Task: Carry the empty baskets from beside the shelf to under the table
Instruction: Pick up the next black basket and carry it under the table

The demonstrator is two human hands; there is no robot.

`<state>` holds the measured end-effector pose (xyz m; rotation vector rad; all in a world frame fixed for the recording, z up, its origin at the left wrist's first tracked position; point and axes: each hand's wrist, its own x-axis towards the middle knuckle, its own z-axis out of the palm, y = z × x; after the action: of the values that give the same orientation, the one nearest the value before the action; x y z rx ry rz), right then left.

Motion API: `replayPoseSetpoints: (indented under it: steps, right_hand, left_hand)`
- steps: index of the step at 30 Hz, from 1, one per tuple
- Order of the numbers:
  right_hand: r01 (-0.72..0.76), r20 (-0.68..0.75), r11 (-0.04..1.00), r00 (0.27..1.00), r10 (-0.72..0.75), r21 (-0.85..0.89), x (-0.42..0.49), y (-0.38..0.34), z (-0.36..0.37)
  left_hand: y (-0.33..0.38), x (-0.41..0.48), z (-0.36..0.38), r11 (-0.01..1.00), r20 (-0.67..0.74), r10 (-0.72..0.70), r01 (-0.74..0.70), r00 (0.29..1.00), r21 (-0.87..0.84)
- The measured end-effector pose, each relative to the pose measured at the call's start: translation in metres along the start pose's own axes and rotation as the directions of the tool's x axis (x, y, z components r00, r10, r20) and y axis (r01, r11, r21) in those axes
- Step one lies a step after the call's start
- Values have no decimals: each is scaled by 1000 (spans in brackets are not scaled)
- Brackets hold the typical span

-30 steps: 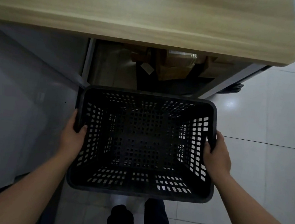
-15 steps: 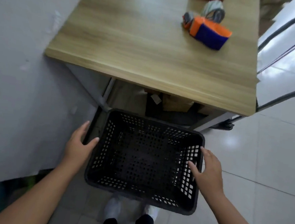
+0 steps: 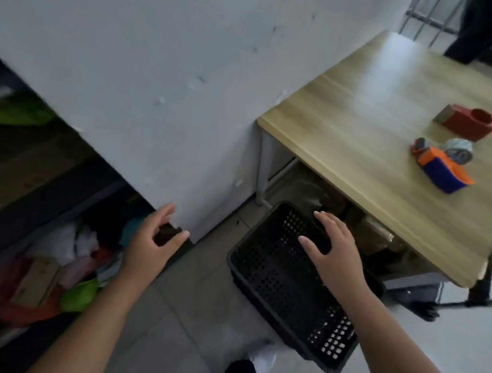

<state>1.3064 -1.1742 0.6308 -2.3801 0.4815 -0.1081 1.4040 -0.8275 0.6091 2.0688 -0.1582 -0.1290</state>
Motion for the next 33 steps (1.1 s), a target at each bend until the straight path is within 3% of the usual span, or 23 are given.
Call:
replayPoseSetpoints:
  steps: [3,7,14,18,23,29,33]
  right_hand:
    - [167,75,986,983,-167,6,-18,-71,5]
    - [370,178,923,906,-383,104,-67,-166,28]
    - [597,317,752,682,-660,279,-218,-299,99]
    - [666,426,632,477,-769,396,-321,-357,150]
    - [722,524,497,217,-823,482,-441,-426,210]
    - [635,595,417,-85,-799,650,-565,-507,275]
    - [602,608,370,-251,-753,708,-639,-559,328]
  left_hand:
    - [6,-68,-65,998,-84,-60,62,995,24]
    - [0,-182,-149,991,-265,-135,133,955,-23]
    - [-18,-419,-263,956,-592,-292,246,751,-160]
    - [-27,-561,-300,922,-746,-376,300,550,-243]
    - [-35,-716,-323,879,-879,-433,310,197,-364]
    - [-40,-847,-333,826,-884,-432,314,-178,-467]
    - [-45,-906,-350,794,-832,-413,300,-369,-528]
